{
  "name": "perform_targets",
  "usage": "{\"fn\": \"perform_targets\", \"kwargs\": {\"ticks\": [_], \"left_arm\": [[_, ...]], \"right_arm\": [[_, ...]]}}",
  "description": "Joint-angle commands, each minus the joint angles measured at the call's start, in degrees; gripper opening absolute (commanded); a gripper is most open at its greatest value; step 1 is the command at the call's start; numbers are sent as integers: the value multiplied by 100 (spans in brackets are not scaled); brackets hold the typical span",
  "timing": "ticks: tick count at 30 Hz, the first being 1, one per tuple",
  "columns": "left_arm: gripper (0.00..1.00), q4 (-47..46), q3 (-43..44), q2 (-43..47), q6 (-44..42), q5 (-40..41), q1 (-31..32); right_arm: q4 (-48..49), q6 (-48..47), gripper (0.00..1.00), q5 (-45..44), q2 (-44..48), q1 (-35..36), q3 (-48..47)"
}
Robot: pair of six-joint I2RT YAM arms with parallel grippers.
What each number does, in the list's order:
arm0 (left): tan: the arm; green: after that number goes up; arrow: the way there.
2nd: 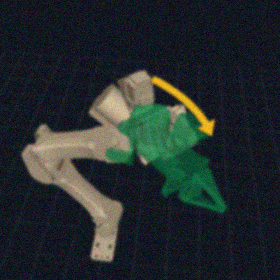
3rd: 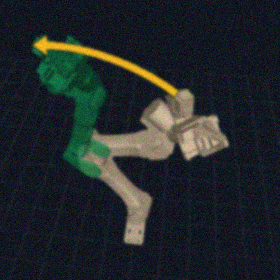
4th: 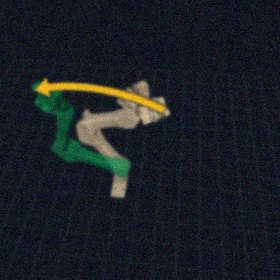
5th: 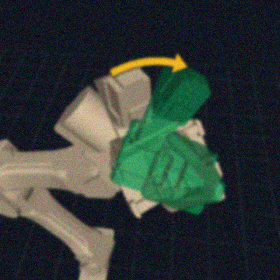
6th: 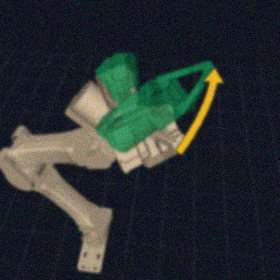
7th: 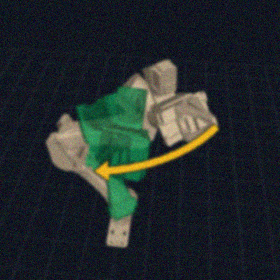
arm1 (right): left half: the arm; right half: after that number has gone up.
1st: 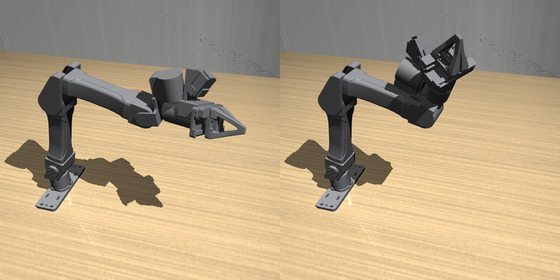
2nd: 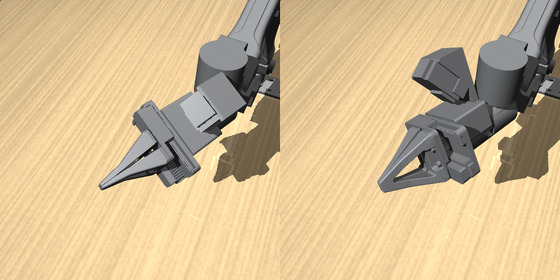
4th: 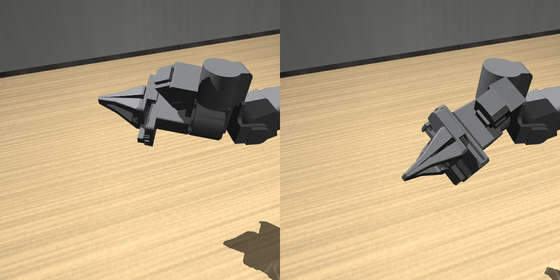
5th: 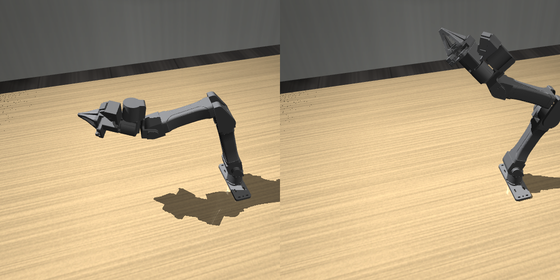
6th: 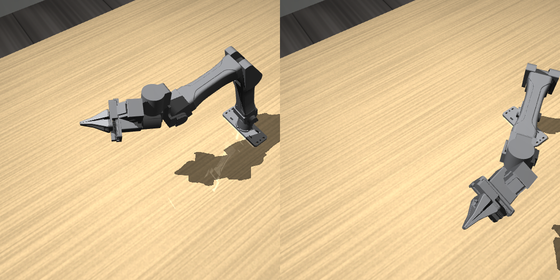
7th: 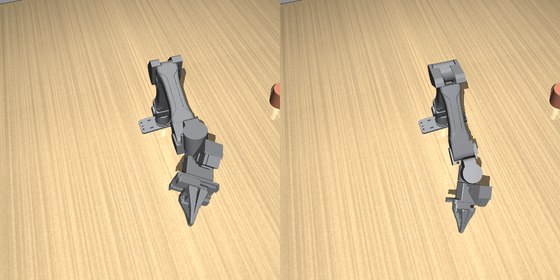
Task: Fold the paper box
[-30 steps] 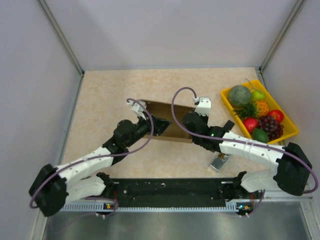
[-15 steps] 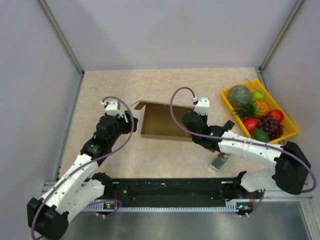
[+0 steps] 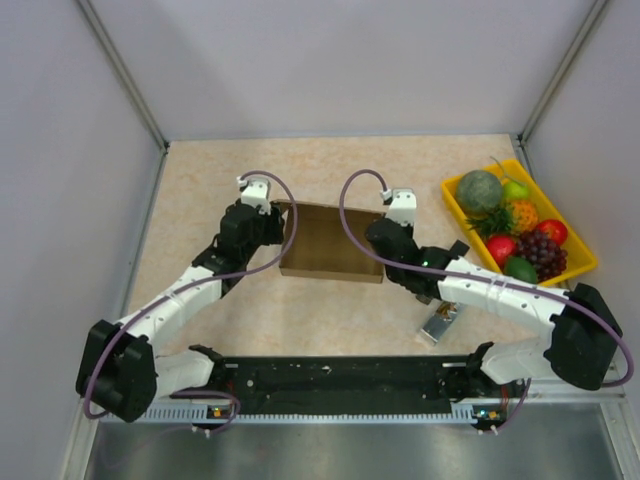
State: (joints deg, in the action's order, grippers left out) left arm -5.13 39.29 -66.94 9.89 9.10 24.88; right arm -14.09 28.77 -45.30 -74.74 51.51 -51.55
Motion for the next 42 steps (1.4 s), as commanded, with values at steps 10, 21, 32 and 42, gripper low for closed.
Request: {"fn": "perform_targets", "kwargs": {"ticks": [10,21,32,42], "left_arm": [[16,-24,1036,-311,-138,-383,-45],[0,1706,2407,-865,523,-840,-54],[0,2909,3259,-1083,171,-1998,-379],[0,3553,4051,-1603,198,-2676,-660]], "right_arm": [[-85,-47,0,302,-155,-97,-505],[-630,-328,0,530,-532,-167,-1242],[-1683,-961,0,2339,-647,-782,-2060],[-2537,-1032,0,2667,-989,-862,-3141]]}}
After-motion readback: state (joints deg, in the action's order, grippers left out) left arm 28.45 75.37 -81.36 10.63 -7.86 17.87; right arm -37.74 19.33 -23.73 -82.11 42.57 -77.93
